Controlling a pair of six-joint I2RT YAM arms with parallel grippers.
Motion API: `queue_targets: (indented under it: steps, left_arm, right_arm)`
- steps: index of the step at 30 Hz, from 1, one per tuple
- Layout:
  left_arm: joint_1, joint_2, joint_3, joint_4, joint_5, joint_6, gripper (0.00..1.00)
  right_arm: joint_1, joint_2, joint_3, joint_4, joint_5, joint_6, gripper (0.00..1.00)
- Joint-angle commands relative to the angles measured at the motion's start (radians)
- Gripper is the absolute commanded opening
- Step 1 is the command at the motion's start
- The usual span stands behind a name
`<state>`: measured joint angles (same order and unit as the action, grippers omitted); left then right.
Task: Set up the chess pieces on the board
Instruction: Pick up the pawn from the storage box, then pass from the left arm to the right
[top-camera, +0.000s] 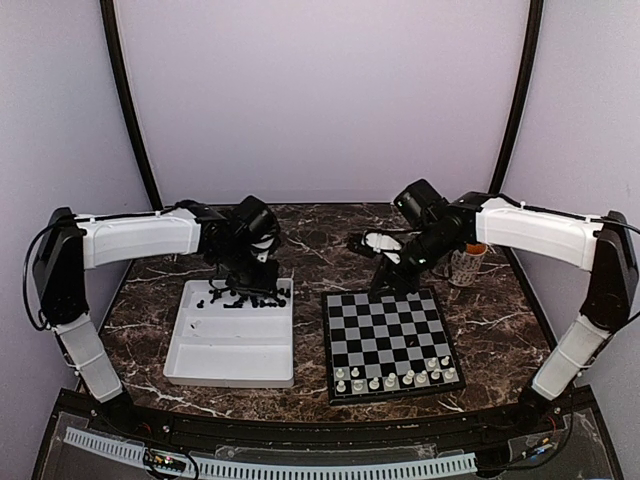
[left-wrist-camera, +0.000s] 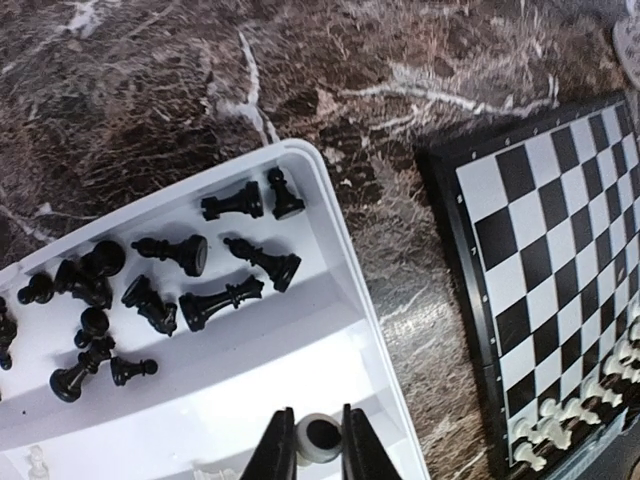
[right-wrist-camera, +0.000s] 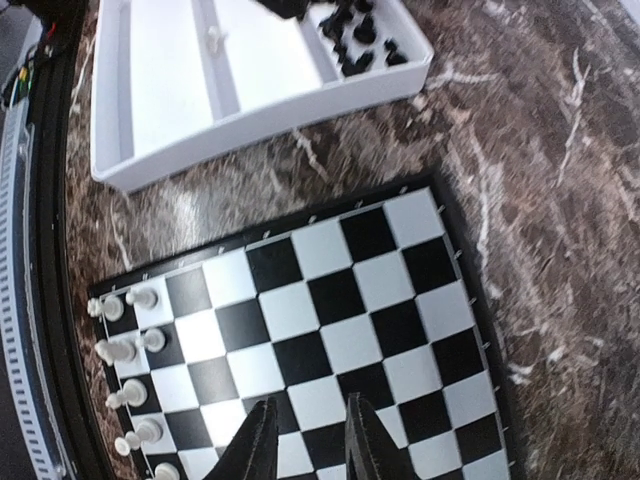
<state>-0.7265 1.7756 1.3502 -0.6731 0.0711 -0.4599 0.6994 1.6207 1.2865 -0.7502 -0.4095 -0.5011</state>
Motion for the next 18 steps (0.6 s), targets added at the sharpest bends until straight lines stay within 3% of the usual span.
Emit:
queue_targets:
  steps: [1,9,18]
  left_arm:
    - [0.032,-0.168,-0.115,0.194,0.025,-0.206,0.15]
    - [0.062,-0.403,-0.455,0.641,0.067,-0.569,0.15]
    - [0.069,-0.461,-0.645,0.998,0.141,-0.848,0.15]
  right_arm:
    - [-0.008,0.053,0.083,0.193,-0.110,0.137,0.26]
    - [0.028,0.169,0.104,0.528,-0.122,0.433,0.26]
    - [0.173,0.319,0.269,0.544,-0.100,0.494,0.34]
